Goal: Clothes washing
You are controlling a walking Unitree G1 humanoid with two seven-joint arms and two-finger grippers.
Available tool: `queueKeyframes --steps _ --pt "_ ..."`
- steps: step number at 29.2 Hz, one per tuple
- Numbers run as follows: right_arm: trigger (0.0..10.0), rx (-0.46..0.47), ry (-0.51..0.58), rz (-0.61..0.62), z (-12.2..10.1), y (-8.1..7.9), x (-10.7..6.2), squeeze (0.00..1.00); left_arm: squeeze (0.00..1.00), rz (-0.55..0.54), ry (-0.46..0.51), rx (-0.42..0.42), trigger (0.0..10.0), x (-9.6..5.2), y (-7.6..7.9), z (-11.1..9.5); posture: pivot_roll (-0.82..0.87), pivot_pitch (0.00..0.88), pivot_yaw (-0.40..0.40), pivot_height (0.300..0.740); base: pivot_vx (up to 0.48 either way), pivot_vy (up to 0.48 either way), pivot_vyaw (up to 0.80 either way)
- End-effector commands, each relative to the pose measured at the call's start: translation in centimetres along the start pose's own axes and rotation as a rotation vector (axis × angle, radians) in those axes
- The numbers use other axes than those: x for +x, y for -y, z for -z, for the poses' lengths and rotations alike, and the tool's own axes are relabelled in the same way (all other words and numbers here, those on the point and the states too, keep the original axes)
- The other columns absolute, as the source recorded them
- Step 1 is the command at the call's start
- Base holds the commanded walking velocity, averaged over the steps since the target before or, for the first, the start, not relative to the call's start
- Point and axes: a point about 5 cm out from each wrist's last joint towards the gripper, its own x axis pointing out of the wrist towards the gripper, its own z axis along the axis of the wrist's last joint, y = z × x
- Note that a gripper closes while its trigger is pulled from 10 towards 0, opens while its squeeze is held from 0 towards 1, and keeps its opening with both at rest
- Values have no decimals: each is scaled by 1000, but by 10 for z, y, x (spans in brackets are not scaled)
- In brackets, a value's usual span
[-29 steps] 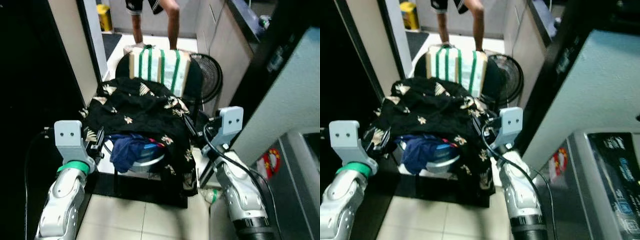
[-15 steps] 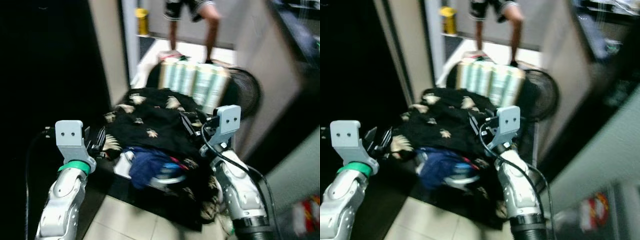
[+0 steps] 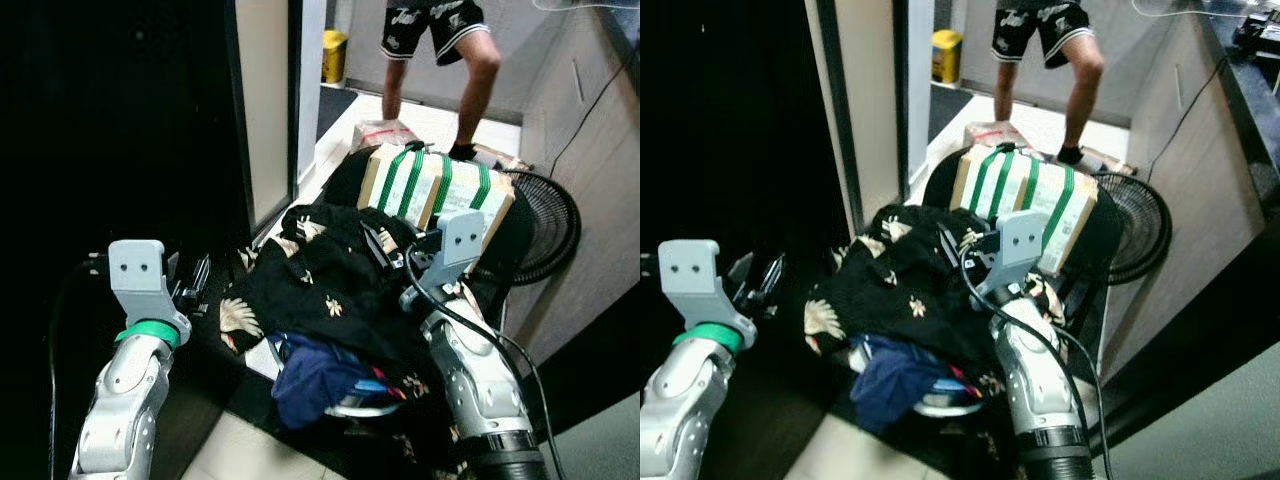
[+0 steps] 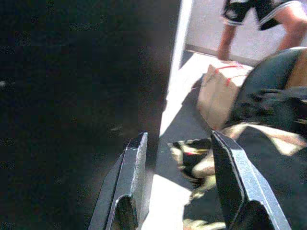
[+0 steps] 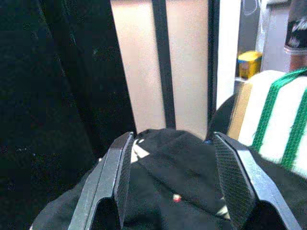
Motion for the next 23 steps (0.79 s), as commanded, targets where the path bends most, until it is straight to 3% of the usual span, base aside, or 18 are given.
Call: queueKeyframes --steps 1,2,3,4,8,10,11,13,15,23 --pt "10000 13 -67 55 14 8 -5 0 0 5 -10 -8 10000 -3 0 3 124 25 43 740 0 0 0" --pt "10000 28 -70 88 17 14 -7 0 0 9 -9 -7 10000 -3 0 3 124 25 43 740 0 0 0" --pt "10000 35 -73 126 21 20 -10 396 0 11 -9 -7 10000 -3 0 3 124 25 43 740 0 0 0" --pt "10000 57 -72 155 24 26 -14 1000 0 12 -9 -7 10000 -3 0 3 124 31 43 740 0 0 0" --pt "10000 57 -118 189 33 36 -22 1000 0 13 -10 -8 10000 -4 0 3 120 38 46 740 0 0 0" --pt "10000 34 -225 199 48 39 -27 1000 0 20 -15 -12 10000 -4 1 4 120 38 46 740 0 0 0" --pt "10000 34 -225 199 48 39 -27 1000 0 20 -15 -12 10000 -4 1 4 120 38 46 740 0 0 0" --pt "10000 11 -370 180 70 40 -33 1000 0 37 -21 -17 10000 -4 3 5 118 53 53 740 0 0 0" --pt "10000 8 -417 174 78 40 -35 1000 0 44 -22 -19 10000 -4 4 5 118 53 53 740 0 0 0" --pt "10000 48 -461 159 90 36 -28 1000 0 65 -32 -21 10000 -6 8 3 129 92 62 740 0 0 0"
